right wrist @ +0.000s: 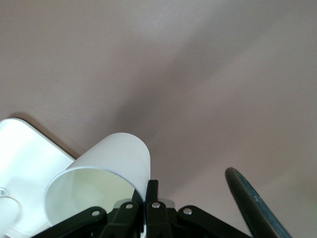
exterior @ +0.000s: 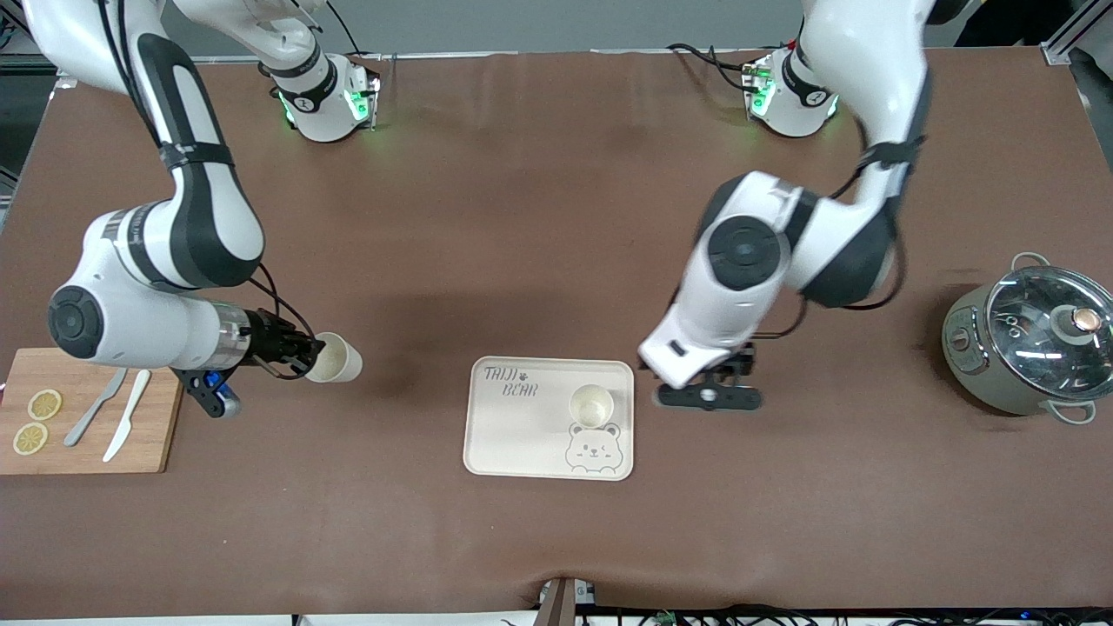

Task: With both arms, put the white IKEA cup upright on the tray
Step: 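Open the left gripper and lift it off the cup, then carry the cup from the cutting board over the tray with the right gripper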

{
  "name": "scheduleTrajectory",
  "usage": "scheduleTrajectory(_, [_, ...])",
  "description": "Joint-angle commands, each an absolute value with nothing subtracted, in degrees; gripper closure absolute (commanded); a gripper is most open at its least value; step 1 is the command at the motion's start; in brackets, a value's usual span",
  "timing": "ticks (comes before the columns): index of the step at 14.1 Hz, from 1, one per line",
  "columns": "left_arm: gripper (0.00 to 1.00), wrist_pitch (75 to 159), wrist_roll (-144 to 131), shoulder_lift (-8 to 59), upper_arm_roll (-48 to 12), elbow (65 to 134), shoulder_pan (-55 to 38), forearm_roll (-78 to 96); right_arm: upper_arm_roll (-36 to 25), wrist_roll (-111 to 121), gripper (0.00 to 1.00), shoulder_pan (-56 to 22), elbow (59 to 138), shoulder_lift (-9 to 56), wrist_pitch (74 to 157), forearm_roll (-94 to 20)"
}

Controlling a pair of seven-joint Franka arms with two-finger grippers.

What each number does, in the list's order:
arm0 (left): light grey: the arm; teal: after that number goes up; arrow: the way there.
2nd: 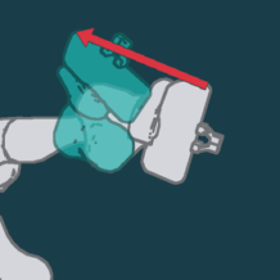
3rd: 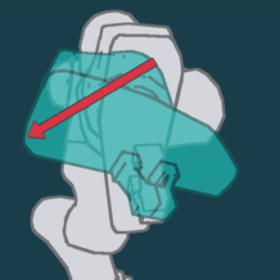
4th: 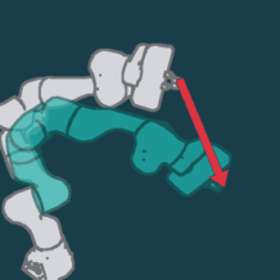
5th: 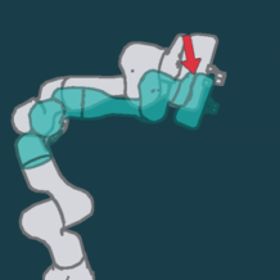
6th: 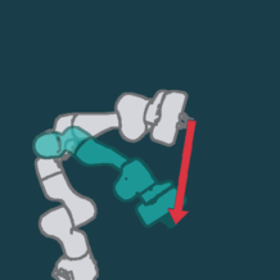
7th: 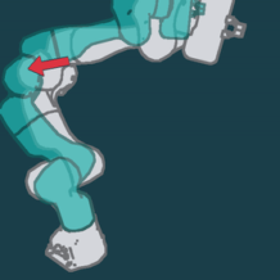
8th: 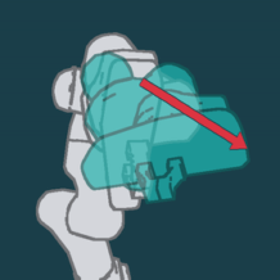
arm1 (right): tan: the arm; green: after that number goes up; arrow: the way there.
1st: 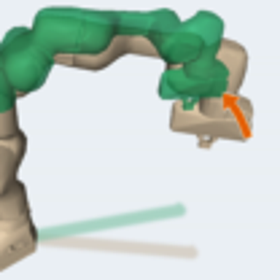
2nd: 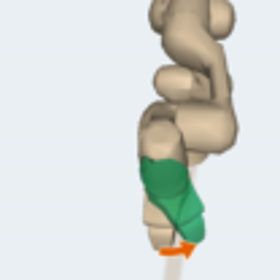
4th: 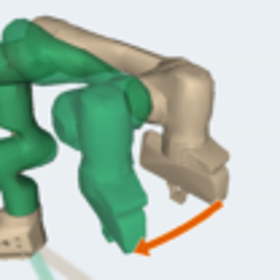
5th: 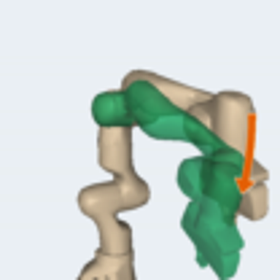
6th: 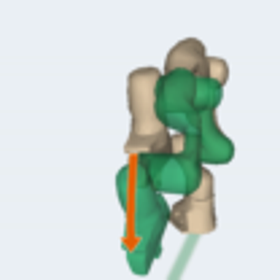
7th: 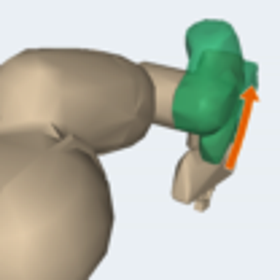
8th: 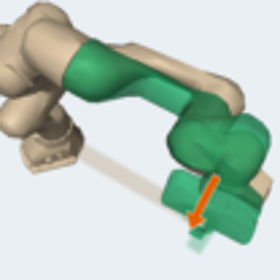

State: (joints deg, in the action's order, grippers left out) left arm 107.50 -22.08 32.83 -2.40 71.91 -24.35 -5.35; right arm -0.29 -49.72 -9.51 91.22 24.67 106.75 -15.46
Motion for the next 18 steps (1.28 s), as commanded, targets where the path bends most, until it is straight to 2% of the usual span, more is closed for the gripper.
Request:
scheduleTrajectory(1, [0.0, 105.0, -16.9, 30.5, -2.5, 73.4, -21.4, -4.2, -0.7, -59.4, 1.0, -13.7, 89.2, 27.2, 110.5, -16.4])
scheduleTrajectory(10, [0.0, 97.9, -2.5, 22.0, -2.4, 74.9, -8.9, -3.6, -0.7, -79.4, 1.0, -22.7, 82.5, 35.7, 119.8, -16.7])
scheduleTrajectory(13, [0.0, 97.0, -2.3, 17.0, -2.4, 79.5, -7.7, -3.5, -0.6, -85.0, 1.0, -25.7, 82.5, 37.5, 127.3, -16.8])
scheduleTrajectory(18, [0.0, 97.0, -0.8, 9.9, -2.4, 86.5, -5.9, -3.5, -0.6, -85.9, 1.0, -27.8, 81.4, 40.3, 128.8, -16.8])
